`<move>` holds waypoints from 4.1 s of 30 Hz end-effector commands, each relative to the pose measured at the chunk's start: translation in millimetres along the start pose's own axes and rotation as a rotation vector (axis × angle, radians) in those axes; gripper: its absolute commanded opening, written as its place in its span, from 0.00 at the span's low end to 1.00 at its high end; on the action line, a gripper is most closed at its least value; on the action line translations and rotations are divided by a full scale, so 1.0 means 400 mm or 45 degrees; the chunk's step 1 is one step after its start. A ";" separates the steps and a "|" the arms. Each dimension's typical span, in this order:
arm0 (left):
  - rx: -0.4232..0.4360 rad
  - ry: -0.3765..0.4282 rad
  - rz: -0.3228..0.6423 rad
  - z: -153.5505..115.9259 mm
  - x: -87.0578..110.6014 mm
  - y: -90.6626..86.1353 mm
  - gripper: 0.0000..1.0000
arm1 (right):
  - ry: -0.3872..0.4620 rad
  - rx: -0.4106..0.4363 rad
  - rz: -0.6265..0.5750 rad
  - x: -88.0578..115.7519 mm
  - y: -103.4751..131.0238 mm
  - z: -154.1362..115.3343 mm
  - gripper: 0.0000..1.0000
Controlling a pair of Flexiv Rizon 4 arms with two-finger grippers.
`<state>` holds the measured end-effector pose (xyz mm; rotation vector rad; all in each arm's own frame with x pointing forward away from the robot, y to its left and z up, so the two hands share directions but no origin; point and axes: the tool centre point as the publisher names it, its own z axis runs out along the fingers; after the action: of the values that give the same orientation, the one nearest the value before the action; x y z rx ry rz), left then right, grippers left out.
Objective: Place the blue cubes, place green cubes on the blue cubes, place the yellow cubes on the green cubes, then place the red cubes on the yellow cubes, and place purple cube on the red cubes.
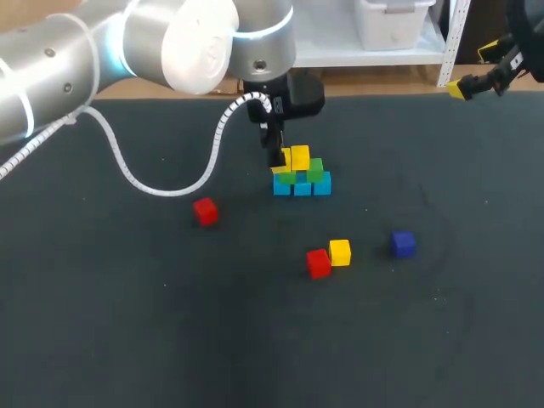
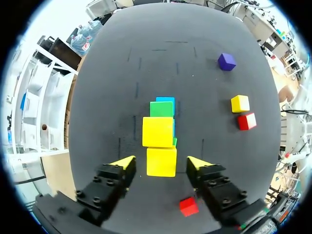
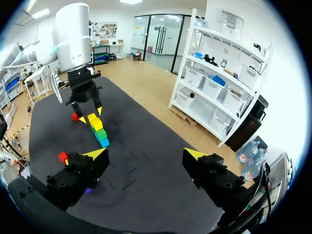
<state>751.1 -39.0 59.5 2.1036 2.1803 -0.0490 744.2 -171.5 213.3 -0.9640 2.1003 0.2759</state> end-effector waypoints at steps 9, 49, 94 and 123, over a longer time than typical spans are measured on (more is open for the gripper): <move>0.004 -0.001 -0.020 0.000 0.000 0.008 0.54 | 0.001 0.006 0.001 0.000 0.003 0.000 1.00; 0.009 -0.020 -0.030 -0.001 -0.014 0.010 0.36 | 0.001 0.006 0.001 0.000 0.003 0.000 1.00; -0.455 -0.250 -0.651 -0.327 0.219 -0.001 1.00 | 0.001 0.006 0.001 0.000 0.003 0.000 1.00; -0.857 -0.459 -1.438 -0.379 0.631 -0.038 1.00 | 0.001 0.006 0.001 0.000 0.003 0.000 1.00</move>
<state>729.9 217.5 189.7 0.3851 2.5159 0.2143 744.2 -171.4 213.3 -0.9641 2.1002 0.2759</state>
